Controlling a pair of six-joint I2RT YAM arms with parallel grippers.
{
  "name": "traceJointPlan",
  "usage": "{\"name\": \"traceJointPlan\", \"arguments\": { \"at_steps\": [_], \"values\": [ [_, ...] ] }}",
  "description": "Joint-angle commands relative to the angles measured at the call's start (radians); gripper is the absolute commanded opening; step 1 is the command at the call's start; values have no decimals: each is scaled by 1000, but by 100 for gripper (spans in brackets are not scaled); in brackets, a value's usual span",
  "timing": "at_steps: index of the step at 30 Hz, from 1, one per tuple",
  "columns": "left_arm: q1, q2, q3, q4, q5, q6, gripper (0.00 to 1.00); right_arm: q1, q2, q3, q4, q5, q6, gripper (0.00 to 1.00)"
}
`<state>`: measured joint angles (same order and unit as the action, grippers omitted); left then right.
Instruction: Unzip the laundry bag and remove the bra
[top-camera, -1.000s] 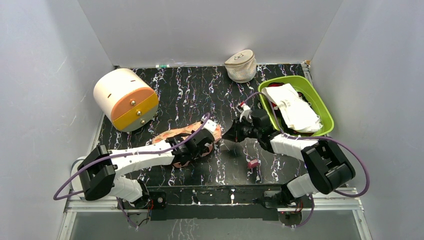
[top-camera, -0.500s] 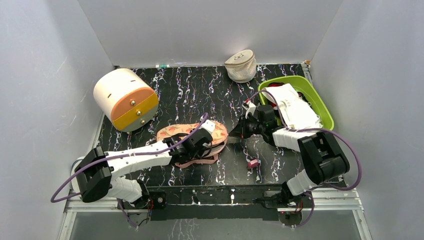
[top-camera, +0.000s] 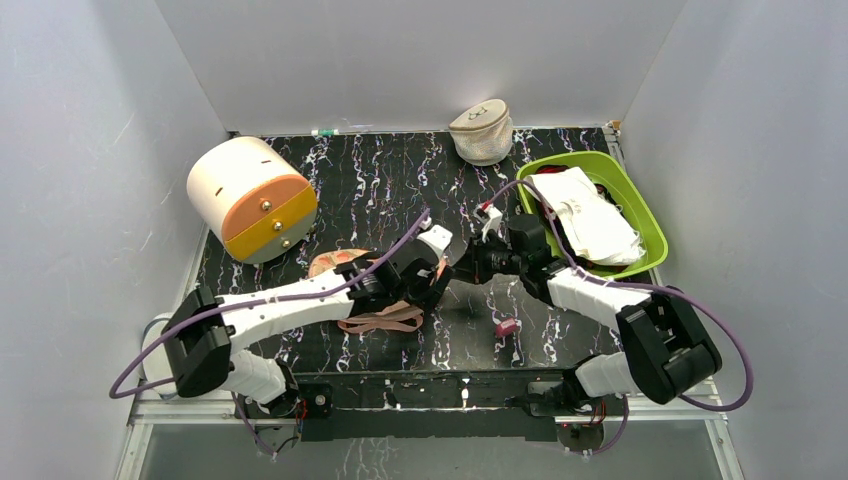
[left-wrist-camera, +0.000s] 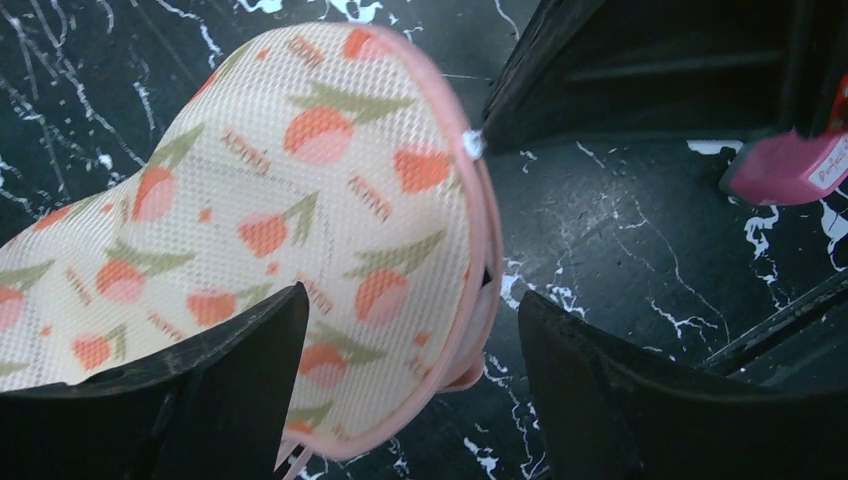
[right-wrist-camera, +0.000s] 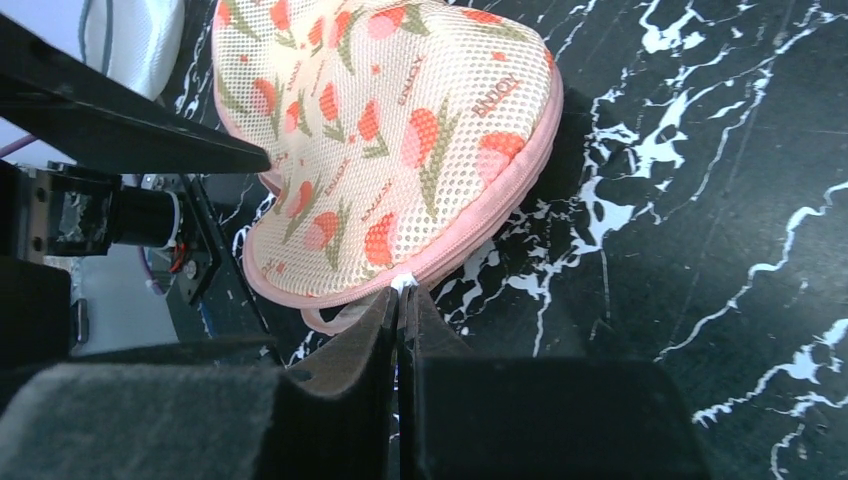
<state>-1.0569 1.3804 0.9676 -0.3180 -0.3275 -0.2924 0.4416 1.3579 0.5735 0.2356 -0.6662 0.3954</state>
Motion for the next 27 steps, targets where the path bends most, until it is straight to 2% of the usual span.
{"name": "traceJointPlan", "arguments": {
  "at_steps": [1, 5, 9, 18, 27],
  "values": [
    [-3, 61, 59, 40, 39, 12, 77, 33, -48, -6, 41, 22, 37, 0],
    [-10, 107, 78, 55, 28, 11, 77, 52, -66, -8, 34, 31, 46, 0],
    [-12, 146, 88, 38, -4, 9, 70, 60, -74, -6, 28, 37, 46, 0],
    [-15, 73, 44, -36, -119, 13, 29, 57, -68, -5, 30, 71, 34, 0],
    [-15, -78, -7, -103, -124, 17, 7, 3, 16, 35, 56, 39, 11, 0]
  ]
}}
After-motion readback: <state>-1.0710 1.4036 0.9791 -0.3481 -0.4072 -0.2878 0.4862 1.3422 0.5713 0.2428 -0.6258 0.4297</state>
